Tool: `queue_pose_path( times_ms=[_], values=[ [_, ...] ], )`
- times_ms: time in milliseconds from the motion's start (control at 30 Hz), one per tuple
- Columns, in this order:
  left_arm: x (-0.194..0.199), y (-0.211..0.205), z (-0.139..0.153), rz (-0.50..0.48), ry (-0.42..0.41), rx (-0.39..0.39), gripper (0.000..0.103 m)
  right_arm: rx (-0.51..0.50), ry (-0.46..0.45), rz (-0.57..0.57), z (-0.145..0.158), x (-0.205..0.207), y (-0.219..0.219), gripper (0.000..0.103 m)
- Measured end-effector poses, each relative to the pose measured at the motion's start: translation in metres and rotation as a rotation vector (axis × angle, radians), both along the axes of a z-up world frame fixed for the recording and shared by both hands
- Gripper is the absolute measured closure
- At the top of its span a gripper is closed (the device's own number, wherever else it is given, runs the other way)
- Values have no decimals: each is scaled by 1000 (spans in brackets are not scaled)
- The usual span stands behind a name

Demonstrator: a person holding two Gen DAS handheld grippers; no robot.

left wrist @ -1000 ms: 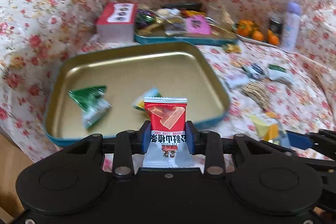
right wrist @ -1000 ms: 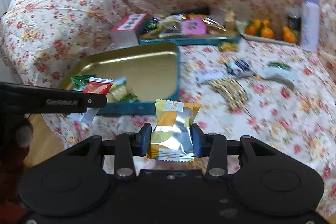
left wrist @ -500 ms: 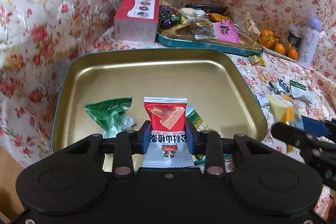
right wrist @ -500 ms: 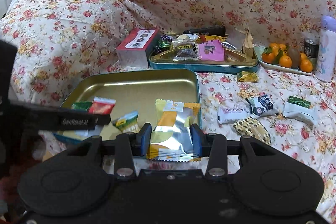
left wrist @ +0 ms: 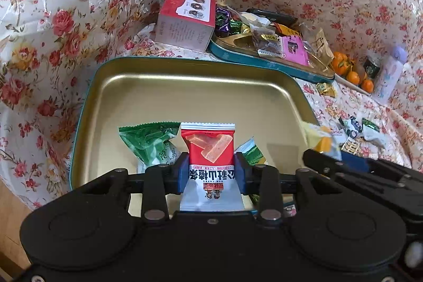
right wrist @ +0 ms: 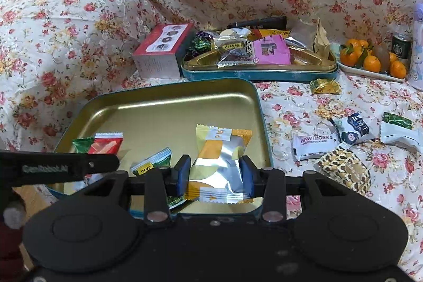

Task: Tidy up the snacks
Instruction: 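Lower the red-white packet into the tin tray and open the left gripper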

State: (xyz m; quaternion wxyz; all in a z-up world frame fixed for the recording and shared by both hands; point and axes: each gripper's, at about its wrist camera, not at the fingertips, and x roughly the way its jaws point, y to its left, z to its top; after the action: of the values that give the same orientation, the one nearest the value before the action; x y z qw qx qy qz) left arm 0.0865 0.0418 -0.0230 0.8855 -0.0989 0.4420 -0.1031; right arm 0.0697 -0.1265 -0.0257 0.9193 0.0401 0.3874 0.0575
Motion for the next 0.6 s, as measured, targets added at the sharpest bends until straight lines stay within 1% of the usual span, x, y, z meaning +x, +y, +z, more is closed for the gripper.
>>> queue_pose_path(
  times_ms=[67, 133, 167, 333, 500, 600],
  values=[
    [0, 2, 0, 0, 4, -15, 58, -8, 6, 6, -2, 2, 2, 60],
    [0, 3, 1, 4, 4, -24, 54, -14, 8, 9, -4, 3, 4, 60],
    [0, 3, 2, 10, -3, -22, 53, -18, 7, 11, -5, 4, 5, 60],
    [-4, 1, 6, 10, -38, 25, 53, -34, 4, 8, -7, 6, 6, 60],
    [-6, -4, 7, -1, -51, 54, 53, -35, 3, 4, -8, 8, 5, 59],
    [-6, -8, 6, -9, -50, 65, 53, -24, 5, -4, -8, 8, 2, 57]
  ],
)
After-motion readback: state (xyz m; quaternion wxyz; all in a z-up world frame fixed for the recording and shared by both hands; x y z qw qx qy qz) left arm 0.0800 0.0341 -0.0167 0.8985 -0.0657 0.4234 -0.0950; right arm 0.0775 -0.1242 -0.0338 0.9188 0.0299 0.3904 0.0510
